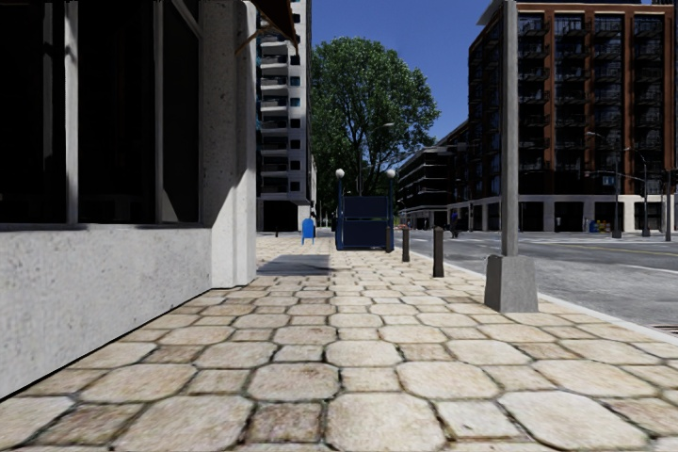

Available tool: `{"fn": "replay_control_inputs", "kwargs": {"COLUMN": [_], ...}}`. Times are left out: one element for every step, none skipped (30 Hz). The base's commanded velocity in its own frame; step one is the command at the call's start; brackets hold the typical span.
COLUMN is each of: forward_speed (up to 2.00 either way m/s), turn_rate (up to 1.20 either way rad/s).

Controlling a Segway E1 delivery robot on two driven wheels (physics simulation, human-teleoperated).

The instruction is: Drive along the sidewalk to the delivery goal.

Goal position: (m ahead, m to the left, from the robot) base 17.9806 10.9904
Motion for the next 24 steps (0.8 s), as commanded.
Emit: {"fn": "replay_control_inputs", "kwargs": {"forward_speed": [2.00,2.00,2.00,2.00,2.00,2.00,2.00,2.00,2.00,2.00,2.00,2.00,2.00,2.00,2.00,2.00,2.00,2.00,2.00,2.00,2.00,2.00,2.00,2.00], "turn_rate": [0.00,0.00,0.00,0.00,0.00,0.00,0.00,0.00,0.00,0.00,0.00,0.00,0.00,0.00,0.00,0.00,0.00,0.00,0.00,0.00,0.00,0.00,0.00,0.00]}}
